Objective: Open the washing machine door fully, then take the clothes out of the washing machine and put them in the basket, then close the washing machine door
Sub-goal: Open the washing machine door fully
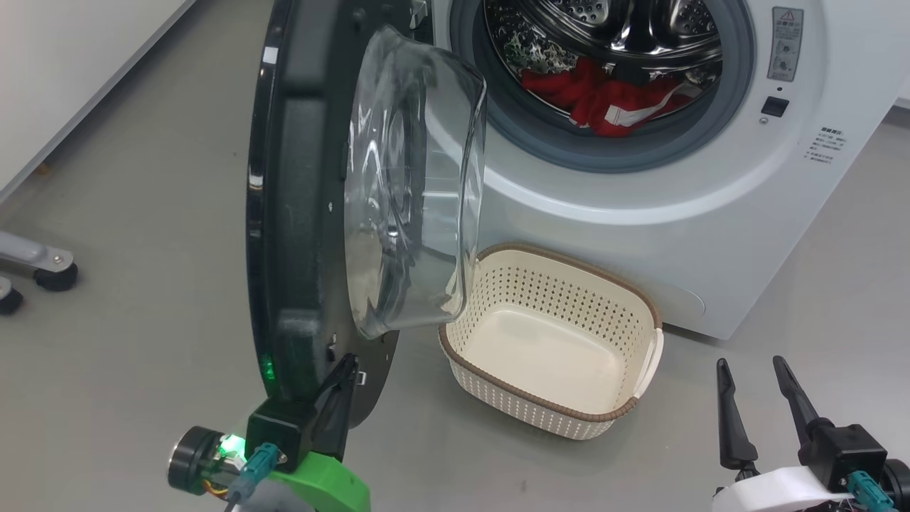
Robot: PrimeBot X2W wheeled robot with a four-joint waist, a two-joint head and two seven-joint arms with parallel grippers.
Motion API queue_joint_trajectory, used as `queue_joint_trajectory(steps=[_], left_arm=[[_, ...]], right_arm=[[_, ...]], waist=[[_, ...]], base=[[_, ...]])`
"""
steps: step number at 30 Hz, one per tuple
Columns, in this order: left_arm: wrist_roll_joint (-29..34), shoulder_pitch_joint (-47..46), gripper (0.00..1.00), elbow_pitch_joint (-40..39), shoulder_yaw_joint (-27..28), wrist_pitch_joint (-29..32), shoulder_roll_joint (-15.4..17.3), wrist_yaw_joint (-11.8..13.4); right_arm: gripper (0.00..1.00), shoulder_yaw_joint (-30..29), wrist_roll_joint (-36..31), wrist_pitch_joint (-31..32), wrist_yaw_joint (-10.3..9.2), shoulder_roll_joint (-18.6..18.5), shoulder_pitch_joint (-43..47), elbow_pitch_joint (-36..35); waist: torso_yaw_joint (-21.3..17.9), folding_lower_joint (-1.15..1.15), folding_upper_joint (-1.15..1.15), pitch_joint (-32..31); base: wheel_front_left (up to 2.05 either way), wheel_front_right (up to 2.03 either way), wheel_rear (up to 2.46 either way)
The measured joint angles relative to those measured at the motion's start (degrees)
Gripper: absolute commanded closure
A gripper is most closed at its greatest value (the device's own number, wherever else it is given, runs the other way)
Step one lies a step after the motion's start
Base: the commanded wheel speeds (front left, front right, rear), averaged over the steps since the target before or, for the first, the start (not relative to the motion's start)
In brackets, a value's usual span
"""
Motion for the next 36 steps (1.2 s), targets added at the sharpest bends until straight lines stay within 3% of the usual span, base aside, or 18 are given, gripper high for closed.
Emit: queue_joint_trajectory(steps=[36], left_arm=[[-1.64,-3.82,1.00,11.54,22.91,-9.50,1.55,1.46]], right_arm=[[0.00,-0.86,-0.44,0.00,1.09,-1.43,-1.27,-0.03]], waist=[[-4.20,0.00,0.00,4.04]], base=[[0.00,0.00,0.00]])
